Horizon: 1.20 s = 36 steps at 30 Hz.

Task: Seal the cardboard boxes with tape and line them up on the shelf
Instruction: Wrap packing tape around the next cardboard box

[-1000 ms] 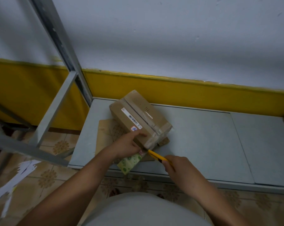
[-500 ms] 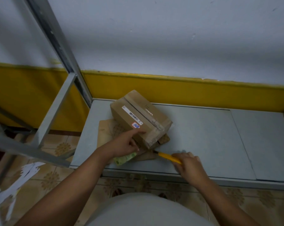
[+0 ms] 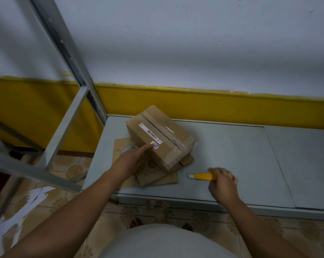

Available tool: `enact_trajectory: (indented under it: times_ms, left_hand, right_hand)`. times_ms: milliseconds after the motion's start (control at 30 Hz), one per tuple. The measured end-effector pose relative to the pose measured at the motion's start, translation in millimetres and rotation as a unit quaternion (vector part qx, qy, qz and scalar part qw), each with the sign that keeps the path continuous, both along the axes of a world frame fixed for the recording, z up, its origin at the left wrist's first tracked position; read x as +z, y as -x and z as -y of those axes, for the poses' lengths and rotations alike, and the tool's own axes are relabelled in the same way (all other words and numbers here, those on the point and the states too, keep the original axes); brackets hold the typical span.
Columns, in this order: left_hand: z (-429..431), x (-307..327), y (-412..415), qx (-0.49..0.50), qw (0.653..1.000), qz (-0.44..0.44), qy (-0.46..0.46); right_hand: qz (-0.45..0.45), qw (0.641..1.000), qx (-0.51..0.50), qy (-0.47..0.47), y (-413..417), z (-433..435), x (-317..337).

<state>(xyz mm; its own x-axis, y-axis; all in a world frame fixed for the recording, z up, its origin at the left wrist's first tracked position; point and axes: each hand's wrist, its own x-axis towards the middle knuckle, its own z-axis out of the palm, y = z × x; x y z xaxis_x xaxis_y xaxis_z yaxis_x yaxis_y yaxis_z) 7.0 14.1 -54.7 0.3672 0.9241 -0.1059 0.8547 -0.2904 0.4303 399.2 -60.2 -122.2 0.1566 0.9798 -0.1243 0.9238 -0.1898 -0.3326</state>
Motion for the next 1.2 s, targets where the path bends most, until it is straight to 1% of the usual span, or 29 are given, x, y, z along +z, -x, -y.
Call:
enact_trajectory:
  times_ms: [67, 133, 200, 233, 300, 367, 433, 500, 700, 867, 1000, 1133, 1200]
  left_hand:
    - [1.8, -9.0, -0.1, -0.009, 1.000, 0.005, -0.010]
    - [5.2, -15.1, -0.7, -0.021, 1.000, 0.013, -0.012]
    - [7.3, -19.6, -1.5, -0.020, 0.999, 0.021, -0.021]
    - [7.6, -20.8, -1.8, -0.017, 0.999, 0.022, -0.029]
    - [8.0, -22.7, -3.4, -0.014, 0.999, 0.024, -0.040]
    - [7.6, -22.7, -5.8, -0.019, 0.998, 0.035, -0.045]
    - [7.6, -24.1, -7.5, -0.025, 0.997, 0.055, -0.049]
    - [7.5, -26.7, -7.8, -0.033, 0.996, 0.060, -0.055]
    - [7.2, -40.3, -4.2, -0.043, 0.997, 0.034, -0.055]
    - [10.3, -42.1, -7.9, -0.033, 0.997, 0.028, -0.068]
    - [9.2, -43.7, -7.3, -0.047, 0.995, 0.030, -0.088]
    - [6.2, -40.9, -8.4, -0.048, 0.994, 0.035, -0.094]
    - [5.8, -38.4, -8.6, -0.048, 0.993, 0.029, -0.106]
  right_hand:
    - [-0.054, 0.998, -0.011, -0.022, 8.3, -5.4, 14.4]
    - [-0.112, 0.986, -0.001, -0.120, 23.5, -14.3, 37.1]
    - [-0.143, 0.965, 0.050, -0.213, 50.5, -24.8, 68.3]
    - [-0.151, 0.956, 0.089, -0.237, 67.1, -30.4, 81.4]
    - [-0.153, 0.946, 0.160, -0.238, 100.2, -39.7, 98.3]
    - [-0.136, 0.948, 0.200, -0.205, 125.4, -48.4, 100.4]
    - [-0.115, 0.960, 0.204, -0.153, 139.9, -55.3, 94.4]
    - [-0.095, 0.966, 0.202, -0.127, 144.8, -59.3, 86.5]
    - [-0.055, 0.964, 0.206, -0.159, 147.5, -57.1, 67.1]
    - [-0.044, 0.945, 0.233, -0.225, 145.3, -53.5, 52.9]
    - [-0.036, 0.937, 0.239, -0.253, 142.4, -53.1, 47.5]
    - [-0.049, 0.940, 0.237, -0.242, 142.3, -54.1, 46.6]
    - [-0.071, 0.939, 0.249, -0.226, 139.5, -53.9, 48.7]
